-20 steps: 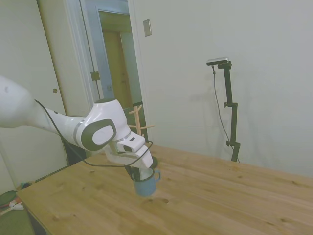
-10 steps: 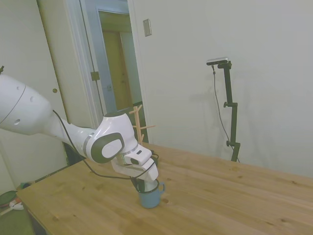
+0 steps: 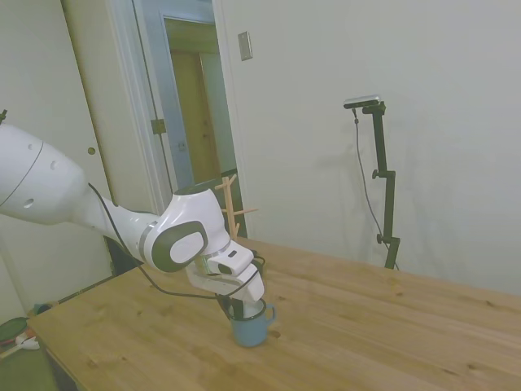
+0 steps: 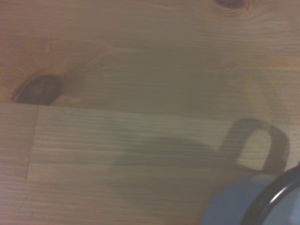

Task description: Unload the mug

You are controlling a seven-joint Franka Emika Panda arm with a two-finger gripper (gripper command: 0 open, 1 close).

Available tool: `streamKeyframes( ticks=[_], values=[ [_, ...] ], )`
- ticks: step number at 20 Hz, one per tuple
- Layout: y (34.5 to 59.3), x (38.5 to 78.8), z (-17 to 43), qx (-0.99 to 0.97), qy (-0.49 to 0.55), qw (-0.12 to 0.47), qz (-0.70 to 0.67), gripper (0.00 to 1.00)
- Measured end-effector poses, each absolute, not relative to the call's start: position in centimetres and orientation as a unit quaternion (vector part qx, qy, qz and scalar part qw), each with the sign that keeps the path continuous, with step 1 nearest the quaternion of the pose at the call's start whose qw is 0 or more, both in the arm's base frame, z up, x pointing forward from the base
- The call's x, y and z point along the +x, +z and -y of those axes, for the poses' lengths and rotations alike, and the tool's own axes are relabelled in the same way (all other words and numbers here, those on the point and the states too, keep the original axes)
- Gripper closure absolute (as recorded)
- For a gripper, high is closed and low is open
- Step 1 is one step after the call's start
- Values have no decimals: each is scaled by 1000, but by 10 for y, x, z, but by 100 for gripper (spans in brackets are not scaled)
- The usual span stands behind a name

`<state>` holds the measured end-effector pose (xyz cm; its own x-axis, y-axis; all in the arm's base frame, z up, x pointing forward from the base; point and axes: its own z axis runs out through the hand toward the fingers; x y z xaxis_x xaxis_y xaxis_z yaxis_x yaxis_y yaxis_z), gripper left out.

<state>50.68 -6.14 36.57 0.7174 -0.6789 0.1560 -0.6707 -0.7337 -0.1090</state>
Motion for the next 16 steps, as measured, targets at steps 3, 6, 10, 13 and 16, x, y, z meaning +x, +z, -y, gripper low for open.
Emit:
streamKeyframes(
  ticks=[3,6,10,13,16],
  values=[
    [370,506,63,-925,-97,23,-365,0],
    [387,503,62,-925,-108,26,-364,0],
    [429,488,59,-926,-118,24,-358,0],
    [473,473,52,-925,-133,28,-354,0],
    [510,466,37,-927,-146,36,-344,0]
  ],
)
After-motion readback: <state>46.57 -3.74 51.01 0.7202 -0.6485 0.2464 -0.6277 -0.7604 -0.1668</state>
